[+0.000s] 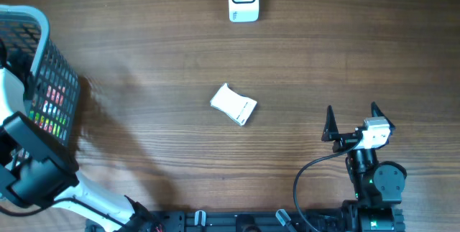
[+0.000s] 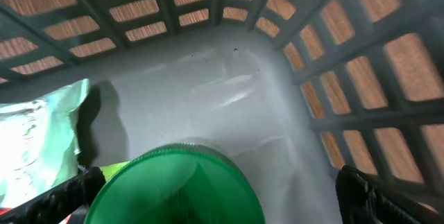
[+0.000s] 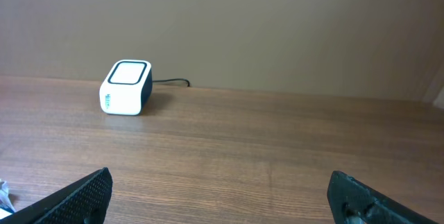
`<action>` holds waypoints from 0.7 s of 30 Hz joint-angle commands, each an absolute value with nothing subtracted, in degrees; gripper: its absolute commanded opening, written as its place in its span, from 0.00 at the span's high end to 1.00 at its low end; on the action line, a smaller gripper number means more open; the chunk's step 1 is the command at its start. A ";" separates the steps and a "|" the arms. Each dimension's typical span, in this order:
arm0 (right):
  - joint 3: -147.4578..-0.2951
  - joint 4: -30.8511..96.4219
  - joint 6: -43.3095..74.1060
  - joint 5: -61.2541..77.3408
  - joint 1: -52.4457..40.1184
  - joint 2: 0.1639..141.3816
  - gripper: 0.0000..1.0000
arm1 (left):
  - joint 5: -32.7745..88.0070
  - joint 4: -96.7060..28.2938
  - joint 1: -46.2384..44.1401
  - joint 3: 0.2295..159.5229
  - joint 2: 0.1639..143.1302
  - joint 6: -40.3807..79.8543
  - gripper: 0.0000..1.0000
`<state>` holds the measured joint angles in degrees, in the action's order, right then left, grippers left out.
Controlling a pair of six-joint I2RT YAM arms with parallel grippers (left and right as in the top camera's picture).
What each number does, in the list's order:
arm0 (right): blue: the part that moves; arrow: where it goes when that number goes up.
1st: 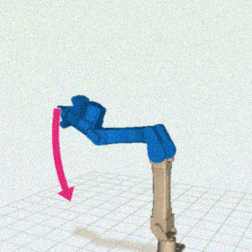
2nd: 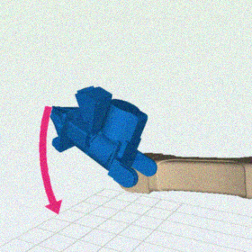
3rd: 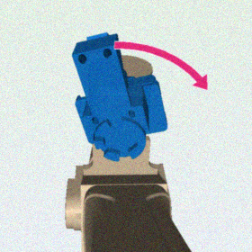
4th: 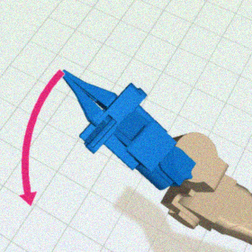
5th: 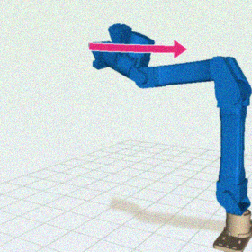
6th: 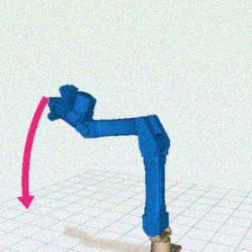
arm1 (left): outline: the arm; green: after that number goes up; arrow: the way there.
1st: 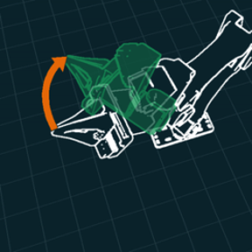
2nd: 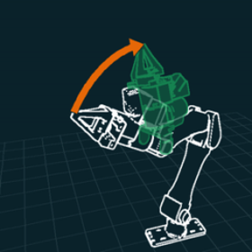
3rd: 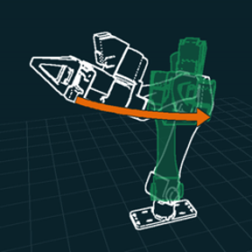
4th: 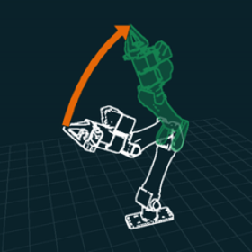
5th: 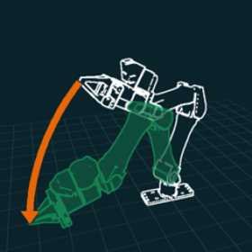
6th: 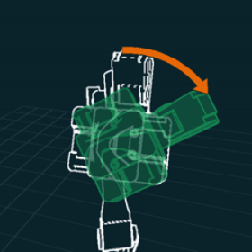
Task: Scan the item barcode
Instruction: 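Reach the left gripper back into the basket toward the green-lidded jar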
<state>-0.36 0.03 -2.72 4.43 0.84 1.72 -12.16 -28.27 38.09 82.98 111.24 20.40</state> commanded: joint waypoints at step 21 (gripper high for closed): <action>-0.32 -0.14 -2.98 4.51 0.56 1.78 0.00 | -12.95 -29.17 40.14 83.26 113.32 19.68 0.40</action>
